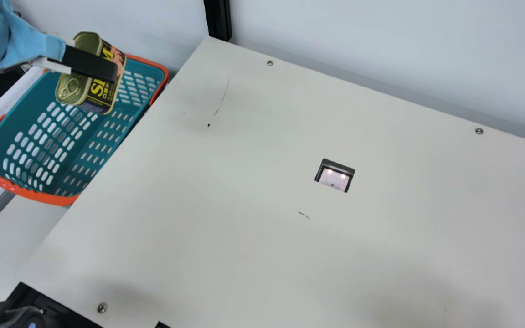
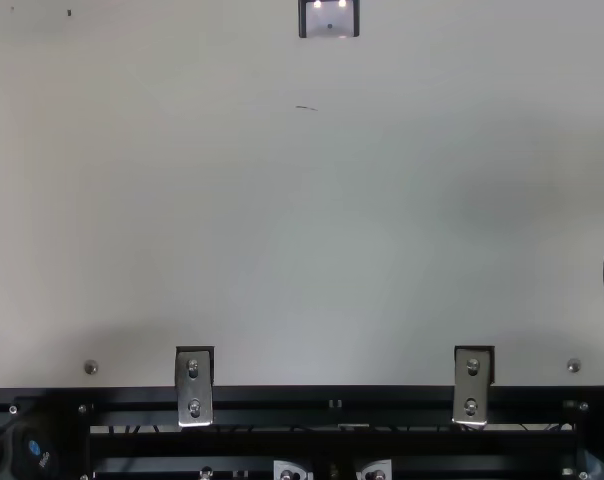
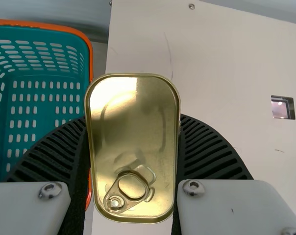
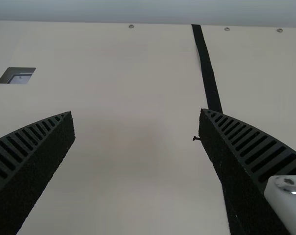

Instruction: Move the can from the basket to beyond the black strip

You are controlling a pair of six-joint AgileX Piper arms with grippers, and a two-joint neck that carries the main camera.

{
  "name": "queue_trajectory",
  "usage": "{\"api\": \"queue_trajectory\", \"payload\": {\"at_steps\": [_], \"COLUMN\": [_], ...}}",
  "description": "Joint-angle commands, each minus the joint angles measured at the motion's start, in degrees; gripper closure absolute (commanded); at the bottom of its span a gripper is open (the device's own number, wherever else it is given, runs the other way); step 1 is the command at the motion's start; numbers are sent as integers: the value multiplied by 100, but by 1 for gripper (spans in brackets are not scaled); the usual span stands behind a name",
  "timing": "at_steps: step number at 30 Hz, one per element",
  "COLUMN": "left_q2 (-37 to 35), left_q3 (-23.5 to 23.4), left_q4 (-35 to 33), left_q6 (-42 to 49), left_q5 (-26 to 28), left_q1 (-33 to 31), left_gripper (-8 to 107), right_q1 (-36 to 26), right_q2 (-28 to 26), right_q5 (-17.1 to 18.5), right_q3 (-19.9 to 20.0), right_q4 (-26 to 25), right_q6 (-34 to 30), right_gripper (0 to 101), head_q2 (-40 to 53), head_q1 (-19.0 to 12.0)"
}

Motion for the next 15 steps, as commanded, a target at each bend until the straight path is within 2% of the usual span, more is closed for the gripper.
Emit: {"api": "queue_trajectory", "payload": {"at_steps": [1,5,15], "left_q2": [24,109,361], "left_q3": [-28,-120,381], "left_q4": [-48,-182,-498], "left_q6": [-148,-585,-1915], "left_q5": [103,455,455], "left_q1": [-14,-16,-556], "left_gripper": [89,89,89], "right_q1": [0,0,0], "right_q2": [0,0,0], "right_q5": [0,0,0], "right_q3": [0,0,0], "right_q4": [0,0,0], "right_q6": [0,0,0], "right_gripper": [0,0,0], "head_q2": [79,79,79], "head_q1": [-170,-170,-170]}}
